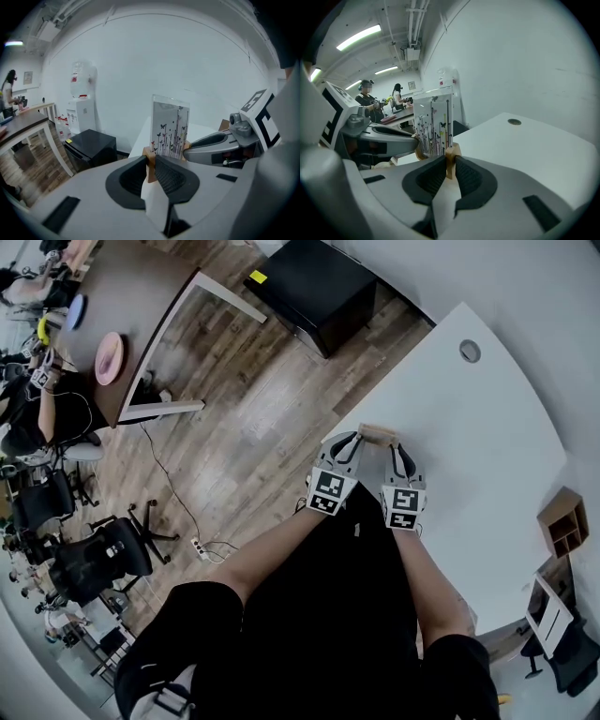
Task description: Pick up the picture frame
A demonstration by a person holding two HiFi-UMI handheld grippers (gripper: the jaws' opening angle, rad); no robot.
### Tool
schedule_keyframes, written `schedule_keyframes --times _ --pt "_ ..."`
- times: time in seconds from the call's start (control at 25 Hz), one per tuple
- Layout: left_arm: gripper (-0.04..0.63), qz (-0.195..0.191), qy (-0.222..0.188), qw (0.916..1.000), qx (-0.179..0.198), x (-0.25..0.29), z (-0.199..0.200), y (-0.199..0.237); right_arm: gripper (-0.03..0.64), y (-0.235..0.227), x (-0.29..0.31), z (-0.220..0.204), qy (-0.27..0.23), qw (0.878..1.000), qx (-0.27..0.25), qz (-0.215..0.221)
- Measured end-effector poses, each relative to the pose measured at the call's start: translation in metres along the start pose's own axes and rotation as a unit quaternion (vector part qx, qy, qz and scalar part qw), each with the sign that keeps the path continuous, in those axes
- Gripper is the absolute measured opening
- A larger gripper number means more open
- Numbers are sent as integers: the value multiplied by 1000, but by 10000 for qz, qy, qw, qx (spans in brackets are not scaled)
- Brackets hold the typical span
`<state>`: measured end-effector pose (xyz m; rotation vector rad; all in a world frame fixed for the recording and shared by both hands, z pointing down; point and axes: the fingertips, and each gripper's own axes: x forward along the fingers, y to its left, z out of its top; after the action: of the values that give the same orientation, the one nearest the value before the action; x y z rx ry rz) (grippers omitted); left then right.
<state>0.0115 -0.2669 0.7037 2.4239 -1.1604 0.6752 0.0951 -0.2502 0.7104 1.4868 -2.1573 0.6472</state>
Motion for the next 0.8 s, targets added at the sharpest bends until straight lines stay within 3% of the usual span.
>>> schedule_keyframes --times 0.36,0.8 --pt "64 -21 -337 9994 21 -54 26 -30 72 17 -62 21 -415 9990 125 -124" --pt "64 -70 -716 9973 -112 -181 37 -90 71 80 -187 28 -822 9964 28 -180"
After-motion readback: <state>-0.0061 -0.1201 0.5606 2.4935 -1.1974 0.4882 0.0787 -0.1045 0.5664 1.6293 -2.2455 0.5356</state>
